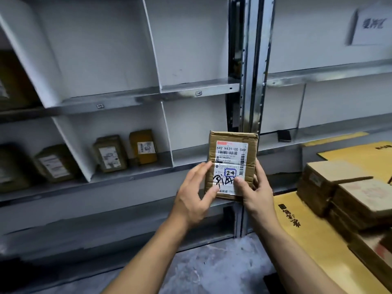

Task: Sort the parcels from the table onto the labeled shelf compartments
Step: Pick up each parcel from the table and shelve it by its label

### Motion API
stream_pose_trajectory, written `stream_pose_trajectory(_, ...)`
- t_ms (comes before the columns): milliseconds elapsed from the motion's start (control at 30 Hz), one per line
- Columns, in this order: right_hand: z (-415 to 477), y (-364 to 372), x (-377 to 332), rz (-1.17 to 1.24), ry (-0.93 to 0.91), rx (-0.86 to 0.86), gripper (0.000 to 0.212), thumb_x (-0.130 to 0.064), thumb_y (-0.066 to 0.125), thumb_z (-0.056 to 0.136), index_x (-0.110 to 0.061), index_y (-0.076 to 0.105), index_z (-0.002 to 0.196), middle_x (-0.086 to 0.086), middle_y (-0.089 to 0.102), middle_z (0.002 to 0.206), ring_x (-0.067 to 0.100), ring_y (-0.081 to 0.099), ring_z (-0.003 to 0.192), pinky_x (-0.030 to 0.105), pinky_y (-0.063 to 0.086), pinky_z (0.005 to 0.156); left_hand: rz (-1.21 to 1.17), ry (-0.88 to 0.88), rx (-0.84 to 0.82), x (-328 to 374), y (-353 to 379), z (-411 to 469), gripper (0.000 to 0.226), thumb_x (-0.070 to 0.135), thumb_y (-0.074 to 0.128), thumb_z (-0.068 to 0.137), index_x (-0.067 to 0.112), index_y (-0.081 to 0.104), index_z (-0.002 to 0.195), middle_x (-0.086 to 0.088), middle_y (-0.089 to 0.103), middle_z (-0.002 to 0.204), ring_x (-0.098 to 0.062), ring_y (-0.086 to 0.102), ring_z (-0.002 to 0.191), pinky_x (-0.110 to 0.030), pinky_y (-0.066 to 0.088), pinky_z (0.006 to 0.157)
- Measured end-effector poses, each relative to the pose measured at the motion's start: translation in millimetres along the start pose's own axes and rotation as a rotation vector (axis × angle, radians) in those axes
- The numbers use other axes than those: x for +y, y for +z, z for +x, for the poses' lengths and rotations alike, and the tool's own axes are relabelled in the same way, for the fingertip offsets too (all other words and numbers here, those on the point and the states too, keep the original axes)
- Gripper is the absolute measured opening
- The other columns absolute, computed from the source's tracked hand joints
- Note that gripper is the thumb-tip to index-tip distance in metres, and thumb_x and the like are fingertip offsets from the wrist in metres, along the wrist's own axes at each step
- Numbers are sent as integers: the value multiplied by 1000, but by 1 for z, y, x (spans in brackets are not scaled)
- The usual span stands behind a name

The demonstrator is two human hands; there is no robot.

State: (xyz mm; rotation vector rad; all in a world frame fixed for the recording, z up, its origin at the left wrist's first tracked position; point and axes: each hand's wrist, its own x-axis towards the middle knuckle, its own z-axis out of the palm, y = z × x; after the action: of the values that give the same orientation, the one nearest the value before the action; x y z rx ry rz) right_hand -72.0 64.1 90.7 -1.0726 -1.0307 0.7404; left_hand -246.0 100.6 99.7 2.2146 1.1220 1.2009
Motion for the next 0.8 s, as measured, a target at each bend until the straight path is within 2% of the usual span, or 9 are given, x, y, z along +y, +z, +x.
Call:
stream_pose_trajectory(67, 1, 12, 3, 1, 1, 6, 67, 0, 60, 96, -25, 35, 152, -10, 65, 114, -8, 68, 93, 12, 54, 67, 30, -5, -16, -10, -15, -2, 59, 36, 59, 89, 28, 42, 145, 9, 45, 145, -1, 41, 130, -29, 39, 109)
stream_pose_trajectory(167, 5, 20, 7, -30, -9, 31, 67, 0, 59, 97, -21, 32, 154, -11, 63, 113, -13, 66, 91, 8, 52, 67, 159, -33, -64, -27, -33, -4, 54, 39, 54, 92, 26, 45, 143, 7, 48, 141, -6, 42, 127, -31, 37, 110)
stream_pose_trajectory(300, 17, 21, 17, -69, -20, 57, 67, -1, 58, 98, -22, 30, 155, -6, 64, 118, -11, 66, 93, 9, 52, 69, 509, -57, -220, -50, -50, 3, 52, 45, 47, 97, 30, 37, 146, 7, 43, 143, -14, 38, 128, -32, 33, 109)
stream_pose_trajectory(400, 29, 24, 29, -95, -13, 66, 67, -4, 59, 98, -27, 32, 155, -5, 64, 121, -6, 67, 98, 11, 54, 72, 673, -73, -329, -63, -53, 13, 54, 46, 44, 98, 28, 34, 147, 4, 42, 144, -20, 40, 128, -37, 34, 108)
stream_pose_trajectory(533, 50, 34, 51, -123, 6, 61, 65, -9, 62, 98, -30, 34, 152, -1, 64, 126, 2, 67, 106, 18, 56, 81, 725, -121, -399, -85, -51, 30, 54, 46, 43, 97, 28, 34, 147, 1, 43, 144, -23, 41, 128, -40, 36, 107)
stream_pose_trajectory(633, 73, 45, 73, -147, 29, 45, 65, -12, 63, 97, -33, 35, 152, -2, 64, 128, 9, 65, 113, 36, 57, 96, 715, -148, -415, -104, -45, 44, 54, 46, 43, 97, 28, 33, 147, 2, 43, 145, -23, 41, 129, -40, 36, 108)
stream_pose_trajectory(700, 92, 52, 90, -155, 49, 27, 65, -13, 63, 97, -33, 35, 152, -3, 63, 130, 11, 64, 116, 43, 54, 101, 703, -165, -425, -119, -40, 57, 54, 45, 43, 97, 29, 33, 148, 3, 42, 145, -22, 40, 130, -40, 35, 109)
stream_pose_trajectory(800, 128, 65, 116, -164, 60, 0, 64, -14, 64, 97, -34, 36, 151, -6, 63, 128, 9, 64, 116, 42, 53, 102, 690, -197, -435, -146, -30, 82, 54, 44, 44, 98, 28, 33, 148, 3, 41, 147, -21, 38, 131, -39, 35, 110)
